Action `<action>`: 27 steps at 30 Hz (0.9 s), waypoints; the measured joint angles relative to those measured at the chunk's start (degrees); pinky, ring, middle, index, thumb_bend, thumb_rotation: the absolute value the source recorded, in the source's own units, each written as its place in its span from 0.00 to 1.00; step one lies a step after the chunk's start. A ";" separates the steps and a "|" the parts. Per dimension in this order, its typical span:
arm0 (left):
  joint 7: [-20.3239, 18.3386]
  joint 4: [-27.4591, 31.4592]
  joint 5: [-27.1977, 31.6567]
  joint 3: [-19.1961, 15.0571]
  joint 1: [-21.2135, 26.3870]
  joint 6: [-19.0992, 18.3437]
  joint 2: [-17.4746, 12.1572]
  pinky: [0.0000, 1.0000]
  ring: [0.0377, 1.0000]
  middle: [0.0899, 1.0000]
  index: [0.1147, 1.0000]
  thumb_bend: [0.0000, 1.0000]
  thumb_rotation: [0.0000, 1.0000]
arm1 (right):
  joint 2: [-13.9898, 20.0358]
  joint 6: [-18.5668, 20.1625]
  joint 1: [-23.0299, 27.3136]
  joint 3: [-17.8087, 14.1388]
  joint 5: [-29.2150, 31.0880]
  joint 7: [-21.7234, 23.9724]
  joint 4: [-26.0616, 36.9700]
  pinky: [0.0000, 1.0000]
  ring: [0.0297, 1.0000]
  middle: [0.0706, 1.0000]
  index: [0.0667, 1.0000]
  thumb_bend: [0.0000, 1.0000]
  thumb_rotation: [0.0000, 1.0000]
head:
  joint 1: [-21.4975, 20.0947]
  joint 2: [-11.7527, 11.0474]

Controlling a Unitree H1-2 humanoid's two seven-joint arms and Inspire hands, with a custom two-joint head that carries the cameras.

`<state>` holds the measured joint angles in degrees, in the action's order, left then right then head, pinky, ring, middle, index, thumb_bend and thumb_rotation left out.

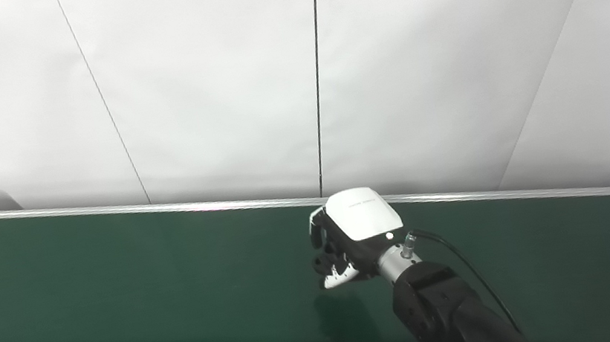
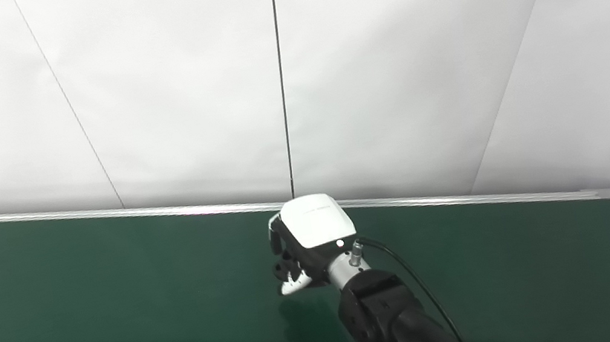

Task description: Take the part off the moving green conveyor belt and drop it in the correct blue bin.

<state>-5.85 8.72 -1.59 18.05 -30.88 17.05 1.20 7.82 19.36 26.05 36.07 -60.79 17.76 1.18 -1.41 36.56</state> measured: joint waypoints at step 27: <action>-0.17 4.13 1.05 0.01 -0.32 -2.82 -0.41 0.89 0.91 0.90 0.90 0.77 0.68 | -0.38 -2.89 -8.59 -2.54 -1.39 6.63 25.09 0.19 0.24 0.41 0.47 0.52 0.00 | -5.70 5.35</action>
<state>-6.02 12.85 -0.53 18.06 -31.20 14.23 0.79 7.44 16.46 17.46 33.53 -62.18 24.39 26.27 -7.10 41.91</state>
